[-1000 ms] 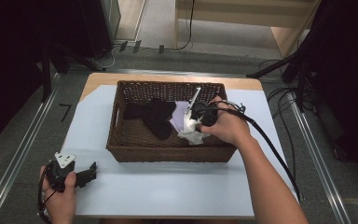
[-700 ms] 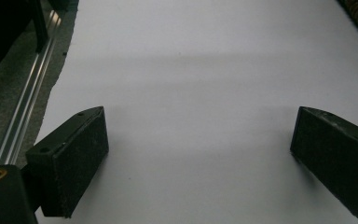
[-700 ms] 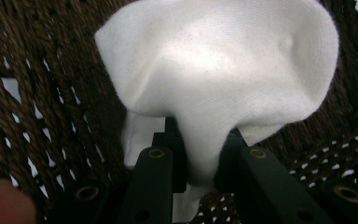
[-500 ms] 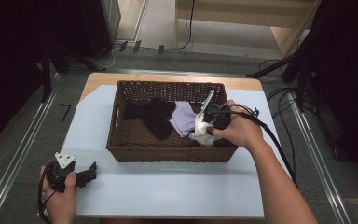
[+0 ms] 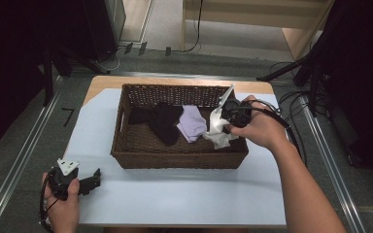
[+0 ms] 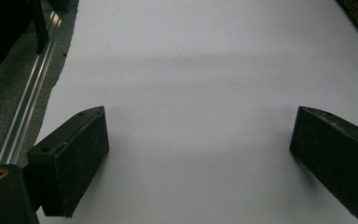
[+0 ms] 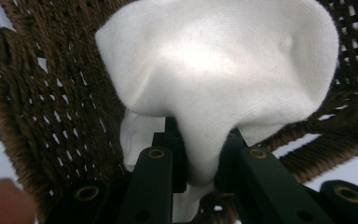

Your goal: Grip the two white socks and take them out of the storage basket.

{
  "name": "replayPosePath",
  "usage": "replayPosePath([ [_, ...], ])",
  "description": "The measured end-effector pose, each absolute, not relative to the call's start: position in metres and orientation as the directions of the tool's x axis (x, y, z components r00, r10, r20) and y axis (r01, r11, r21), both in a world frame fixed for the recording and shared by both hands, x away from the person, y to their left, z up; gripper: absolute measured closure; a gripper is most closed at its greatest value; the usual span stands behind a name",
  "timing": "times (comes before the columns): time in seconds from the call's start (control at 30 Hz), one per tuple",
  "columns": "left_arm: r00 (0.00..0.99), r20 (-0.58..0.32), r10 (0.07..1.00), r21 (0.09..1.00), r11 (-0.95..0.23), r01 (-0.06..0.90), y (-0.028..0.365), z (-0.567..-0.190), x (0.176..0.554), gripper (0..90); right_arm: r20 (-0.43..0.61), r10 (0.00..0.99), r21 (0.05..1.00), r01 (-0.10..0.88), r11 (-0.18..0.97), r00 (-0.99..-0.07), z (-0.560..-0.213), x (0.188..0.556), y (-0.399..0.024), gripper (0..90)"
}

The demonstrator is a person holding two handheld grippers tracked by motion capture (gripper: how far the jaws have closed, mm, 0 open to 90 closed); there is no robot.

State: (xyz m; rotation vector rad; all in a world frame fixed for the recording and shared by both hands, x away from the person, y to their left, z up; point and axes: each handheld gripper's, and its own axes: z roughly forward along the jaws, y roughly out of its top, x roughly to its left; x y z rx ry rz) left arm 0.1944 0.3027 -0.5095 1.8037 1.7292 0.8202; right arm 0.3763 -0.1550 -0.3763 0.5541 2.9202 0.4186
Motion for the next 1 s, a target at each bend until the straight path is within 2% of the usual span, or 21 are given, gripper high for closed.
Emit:
replayPosePath([
  [0.43,0.007,0.076,0.997,0.724,-0.06,0.687,0.303,-0.51,0.195,5.5,-0.085,0.412,0.357,0.358,0.863,-0.907,-0.334,0.376,-0.18,79.9],
  [1.0,0.012,0.083,0.996,0.724,-0.069,0.687,0.303,-0.51,0.194,5.9,-0.099,0.477,0.371,0.413,0.832,-0.873,-0.311,0.365,-0.237,79.9],
])
